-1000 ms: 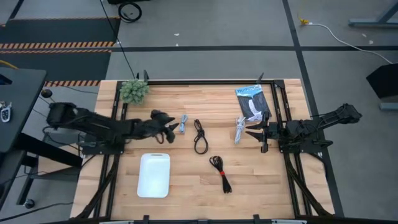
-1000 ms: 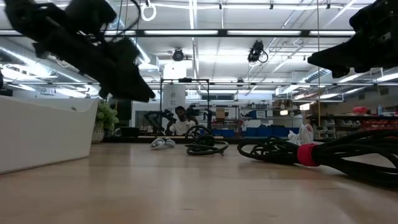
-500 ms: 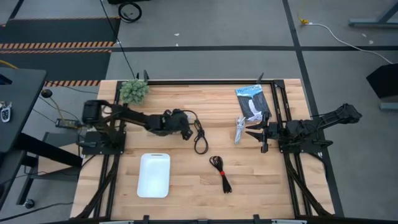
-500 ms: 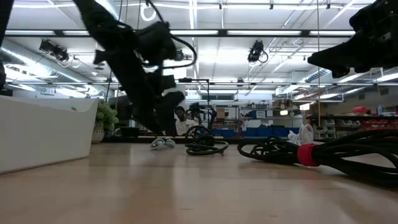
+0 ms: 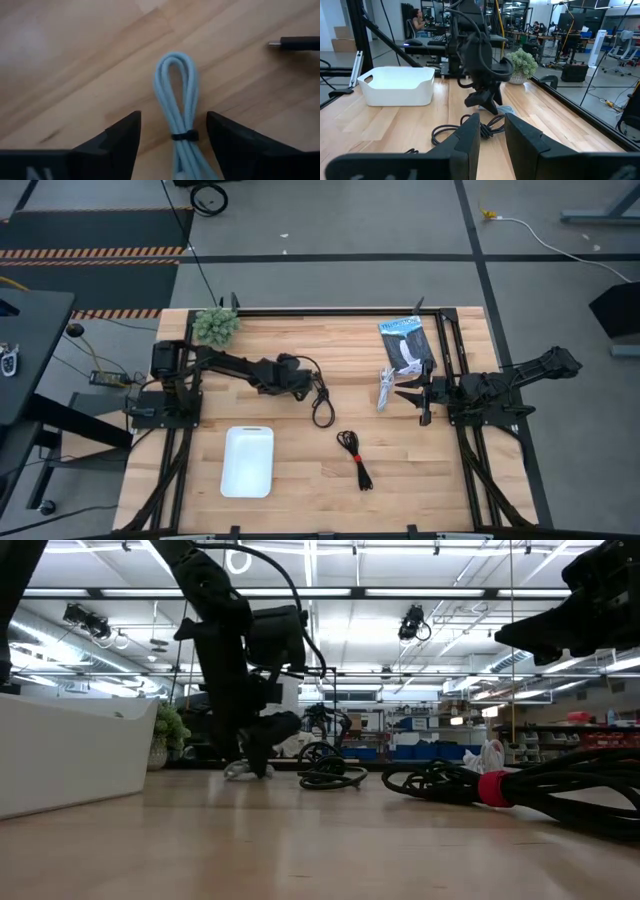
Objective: Pick and place USB-C Cables
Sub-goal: Put the light blue USB cable into the white bin
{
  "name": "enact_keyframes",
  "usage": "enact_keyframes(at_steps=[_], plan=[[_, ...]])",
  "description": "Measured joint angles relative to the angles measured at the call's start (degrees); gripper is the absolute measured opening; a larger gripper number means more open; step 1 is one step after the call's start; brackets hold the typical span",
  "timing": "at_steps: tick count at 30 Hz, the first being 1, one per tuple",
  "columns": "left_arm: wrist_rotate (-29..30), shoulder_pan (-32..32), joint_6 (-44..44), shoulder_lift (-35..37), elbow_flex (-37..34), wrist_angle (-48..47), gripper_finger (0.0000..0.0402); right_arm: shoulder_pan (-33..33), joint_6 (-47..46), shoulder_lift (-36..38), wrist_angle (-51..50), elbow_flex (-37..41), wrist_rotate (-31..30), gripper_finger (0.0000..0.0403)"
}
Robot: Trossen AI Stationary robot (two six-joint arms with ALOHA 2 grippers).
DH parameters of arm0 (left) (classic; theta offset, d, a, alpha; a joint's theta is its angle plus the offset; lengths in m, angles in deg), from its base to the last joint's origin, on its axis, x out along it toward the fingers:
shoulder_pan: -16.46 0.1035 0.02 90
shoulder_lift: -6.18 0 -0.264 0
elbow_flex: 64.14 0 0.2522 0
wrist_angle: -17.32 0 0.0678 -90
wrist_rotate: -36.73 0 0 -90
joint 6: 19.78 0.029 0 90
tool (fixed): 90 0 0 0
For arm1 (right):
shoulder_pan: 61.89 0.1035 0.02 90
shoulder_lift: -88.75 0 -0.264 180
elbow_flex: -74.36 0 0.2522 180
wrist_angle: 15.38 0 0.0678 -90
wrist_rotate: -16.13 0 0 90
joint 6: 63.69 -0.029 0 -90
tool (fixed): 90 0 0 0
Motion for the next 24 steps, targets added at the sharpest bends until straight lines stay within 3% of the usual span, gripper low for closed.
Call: enact_keyframes(at_steps=[6, 16, 24], plan=[[-3.9, 0.71, -0.28, 0.13, 0.07, 0.01, 0.0182, 0.0, 0.0, -0.02, 0.02, 0.0, 0.0, 0.0096], [-4.22, 0.34, -1.61, 0.39, 0.04, -0.39, 0.0055, 0.0, 0.0, 0.0, 0.02, 0.02, 0.0, 0.0096], [-1.64, -6.83, -4.36, 8.84, 2.16, -2.57, 0.0055, 0.0, 0.0, 0.0, 0.0, 0.0, 0.0, 0.0096]])
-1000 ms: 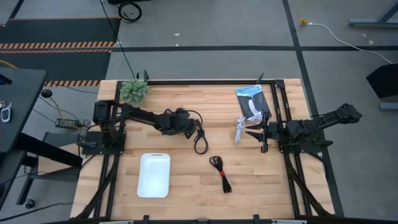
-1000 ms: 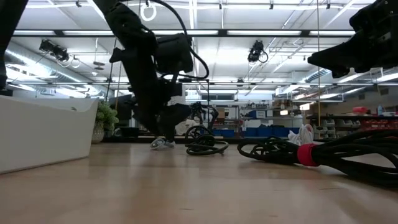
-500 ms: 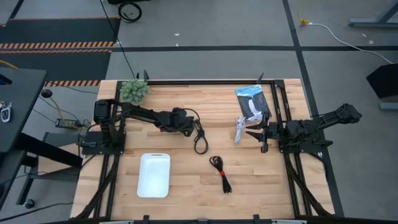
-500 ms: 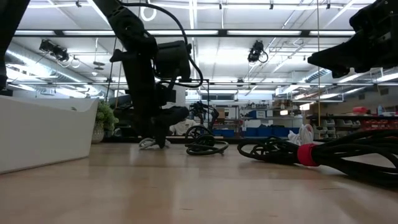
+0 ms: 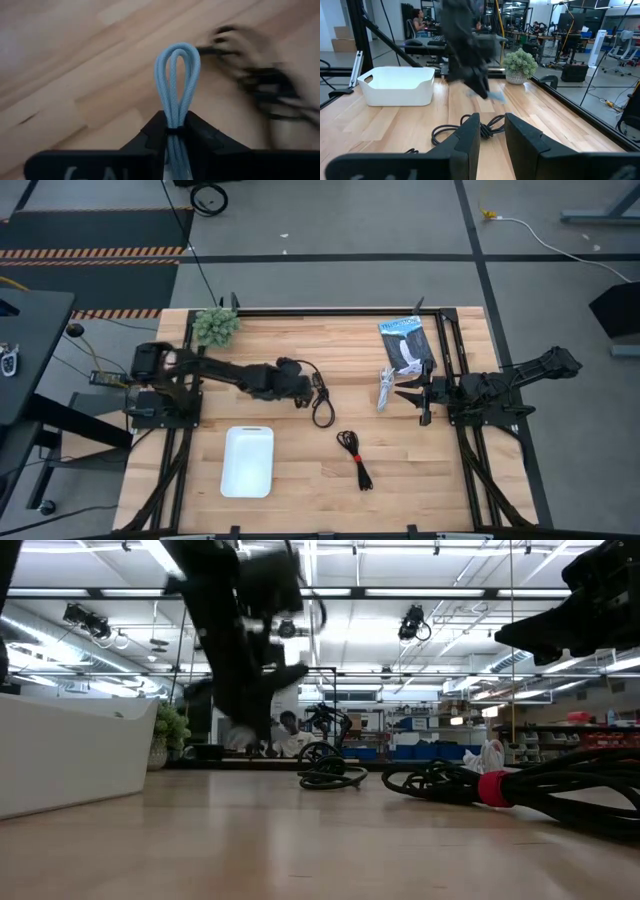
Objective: Pick and place USB-C Cables
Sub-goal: Put the light blue USB cable into the white bin
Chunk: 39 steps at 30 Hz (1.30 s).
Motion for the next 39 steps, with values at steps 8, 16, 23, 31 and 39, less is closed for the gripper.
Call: enact_keyframes(at_steps=[8, 16, 23, 31, 39], plan=[[4.83, -15.77, -7.58, 9.3, 4.56, -0.69, 0.0069, 0.0, 0.0, 0.0, 0.03, 0.01, 0.0, 0.0096], [4.94, -34.71, -31.81, 11.82, 4.71, -3.45, 0.0061, 0.0, 0.0, 0.0, 0.45, 0.0, 0.0, 0.0096], [4.88, -47.14, -58.26, 8.88, 4.74, -10.9, 0.0069, 0.0, 0.0, -0.02, 0.43, 0.02, 0.0, 0.0096], [1.29, -51.77, -78.84, 7.99, 4.71, -27.46, 0.0066, 0.0, 0.0, -0.02, 0.43, 0.02, 0.0, 0.0096], [-2.38, -48.62, -76.55, 7.99, 4.71, -31.66, 0.0111, 0.0, 0.0, 0.0, 0.43, 0.0, 0.0, 0.0096]])
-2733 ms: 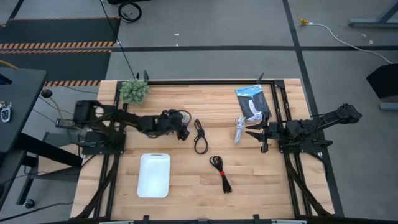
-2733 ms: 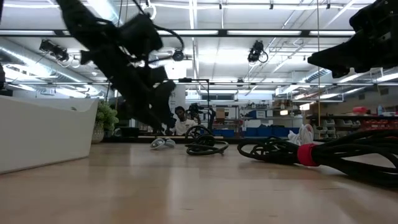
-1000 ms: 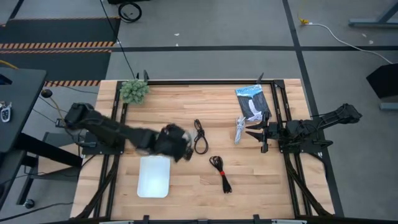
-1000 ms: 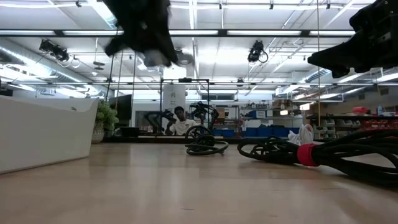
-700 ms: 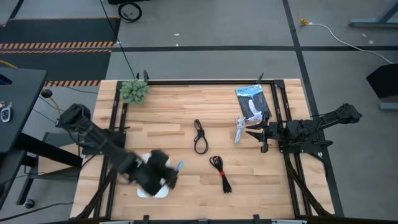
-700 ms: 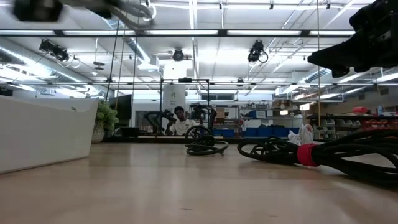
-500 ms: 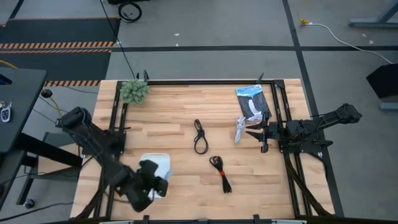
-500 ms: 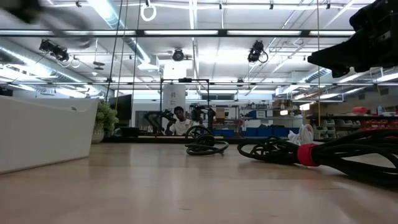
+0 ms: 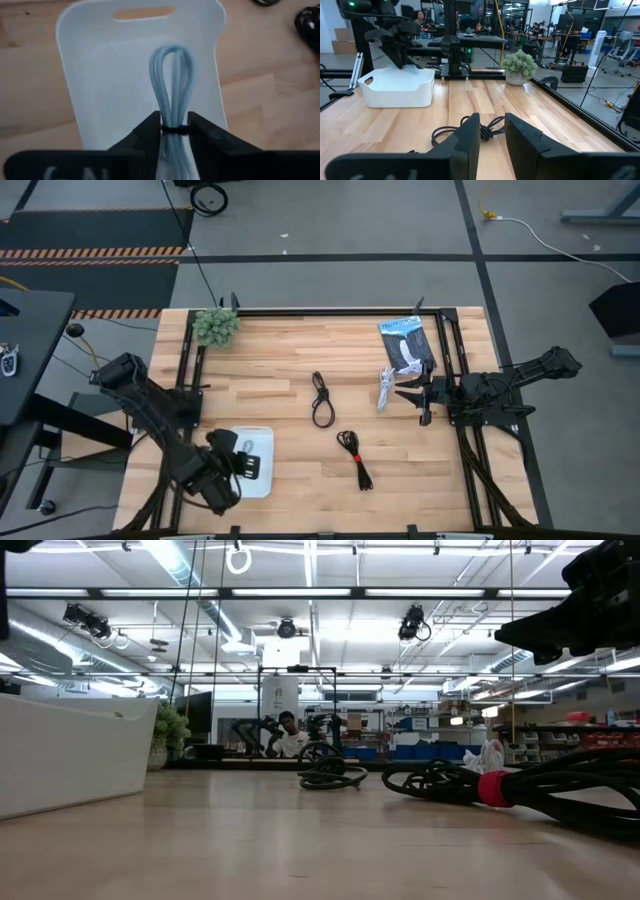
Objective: Pick and place USB-C Cables
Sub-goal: Put the light blue USB cable into the white bin, then put the top black USB cable into the white bin
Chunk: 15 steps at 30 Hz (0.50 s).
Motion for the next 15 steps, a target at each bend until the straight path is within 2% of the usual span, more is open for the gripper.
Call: enact_keyframes(at_steps=[8, 12, 15], plan=[[1.11, 3.27, 1.59, 0.0, 0.0, 0.79, 0.018, 0.0, 0.0, -0.02, 0.0, 0.02, 0.0, 0.0096], [5.31, 8.21, 10.87, 0.0, 0.0, 6.08, 0.0188, 0.0, 0.0, -0.01, 0.0, 0.02, 0.0, 0.0096], [5.78, 12.83, 19.1, 0.0, 0.0, 10.56, 0.0182, 0.0, 0.02, -0.02, 0.0, 0.0, 0.0, 0.0096]])
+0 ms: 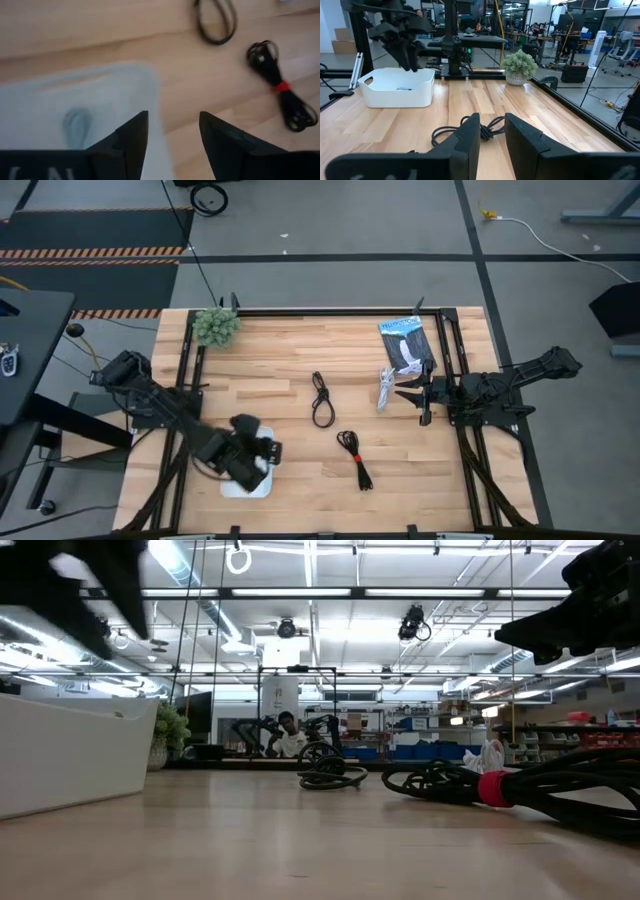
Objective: Pick and place USB-C Cables
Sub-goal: Put the top black USB cable into the white bin
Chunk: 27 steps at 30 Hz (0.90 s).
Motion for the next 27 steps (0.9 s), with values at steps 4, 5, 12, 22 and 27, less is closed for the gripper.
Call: enact_keyframes(at_steps=[4, 5, 12, 22, 27], plan=[[-0.19, 6.2, 11.9, -0.92, 0.01, 6.75, 0.017, 0.0, -0.02, 0.0, 0.0, 0.02, 0.0, 0.0096], [-0.41, 7.83, 14.88, -1.41, 0.01, 8.59, 0.0168, 0.0, -0.02, 0.02, 0.0, 0.01, 0.0, 0.0096], [-3.32, 17.64, 33.36, -7.03, 1.24, 22.29, 0.016, 0.0, -0.02, -0.29, 0.59, 0.01, -0.01, 0.0096], [-0.75, 26.45, 52.91, -17.68, 12.52, 20.91, 0.016, 0.0, -0.02, -0.5, 1.6, 0.0, 0.0, 0.0096], [-3.77, 29.87, 57.95, -21.6, 15.32, 21.41, 0.0177, 0.0, -0.02, -0.92, 2.81, 0.01, 0.0, 0.0096]])
